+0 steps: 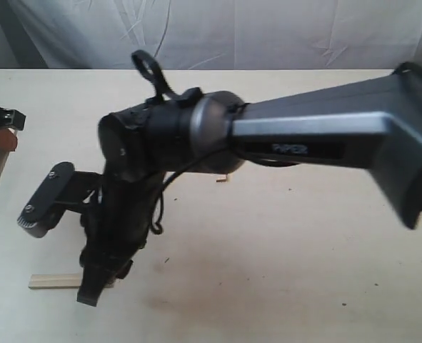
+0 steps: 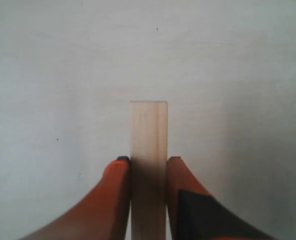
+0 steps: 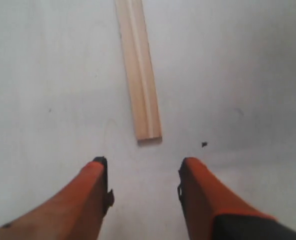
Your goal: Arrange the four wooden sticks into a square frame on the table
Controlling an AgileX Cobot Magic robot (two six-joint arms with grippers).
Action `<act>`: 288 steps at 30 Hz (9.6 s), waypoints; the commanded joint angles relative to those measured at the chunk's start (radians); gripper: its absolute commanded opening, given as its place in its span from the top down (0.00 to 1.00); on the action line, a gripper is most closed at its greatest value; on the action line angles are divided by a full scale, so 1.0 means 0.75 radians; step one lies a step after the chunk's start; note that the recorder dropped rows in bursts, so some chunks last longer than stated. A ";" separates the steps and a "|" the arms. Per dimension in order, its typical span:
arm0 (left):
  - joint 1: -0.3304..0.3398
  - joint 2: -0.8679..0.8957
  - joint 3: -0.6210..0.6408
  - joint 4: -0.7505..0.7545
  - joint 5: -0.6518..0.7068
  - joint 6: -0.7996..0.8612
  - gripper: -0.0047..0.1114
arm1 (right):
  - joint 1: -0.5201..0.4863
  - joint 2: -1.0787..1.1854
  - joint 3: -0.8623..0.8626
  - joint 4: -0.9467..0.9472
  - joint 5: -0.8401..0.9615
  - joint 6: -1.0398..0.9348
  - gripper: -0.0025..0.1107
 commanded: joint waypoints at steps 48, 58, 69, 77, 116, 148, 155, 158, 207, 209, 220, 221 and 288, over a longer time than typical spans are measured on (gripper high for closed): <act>-0.155 -0.024 -0.034 -0.108 0.048 0.071 0.96 | 0.084 0.165 -0.437 -0.754 0.050 0.564 0.98; -0.155 -0.024 -0.034 -0.076 0.022 0.071 0.96 | 0.084 0.099 -0.437 -0.736 0.011 0.529 0.98; -0.155 -0.024 -0.034 -0.076 0.014 0.071 0.96 | 0.084 0.089 -0.437 -0.580 0.008 0.342 0.98; -0.155 -0.024 -0.034 -0.076 0.014 0.071 0.96 | 0.084 0.089 -0.437 -0.630 -0.005 0.342 0.98; -0.155 -0.024 -0.034 -0.065 0.002 0.096 0.96 | 0.030 0.089 -0.437 -0.593 -0.056 0.280 0.98; -0.159 -0.024 -0.034 0.021 -0.032 -0.048 0.96 | 0.055 0.114 -0.437 -0.585 -0.066 0.282 0.98; -0.159 -0.024 -0.034 0.026 -0.032 -0.048 0.96 | 0.055 0.102 -0.437 -0.590 -0.038 0.282 0.98; -0.159 -0.024 -0.034 0.026 -0.032 -0.048 0.96 | 0.049 0.077 -0.437 -0.598 0.082 0.282 0.98; -0.159 -0.018 -0.034 0.036 -0.114 -0.322 0.96 | 0.038 0.078 -0.434 -0.640 -0.041 0.478 0.98; -0.159 -0.007 -0.034 0.033 -0.114 -0.322 0.96 | 0.038 0.068 -0.434 -0.640 -0.053 0.478 0.98; -0.159 0.009 -0.034 0.015 -0.122 -0.322 0.96 | 0.038 0.045 -0.434 -0.581 -0.056 0.478 0.98; -0.159 0.009 -0.034 0.012 -0.122 -0.322 0.96 | 0.038 0.045 -0.434 -0.574 -0.056 0.478 0.98; -0.159 0.007 -0.034 0.017 -0.125 -0.314 0.96 | -0.074 0.339 -0.356 -0.031 0.219 0.268 0.63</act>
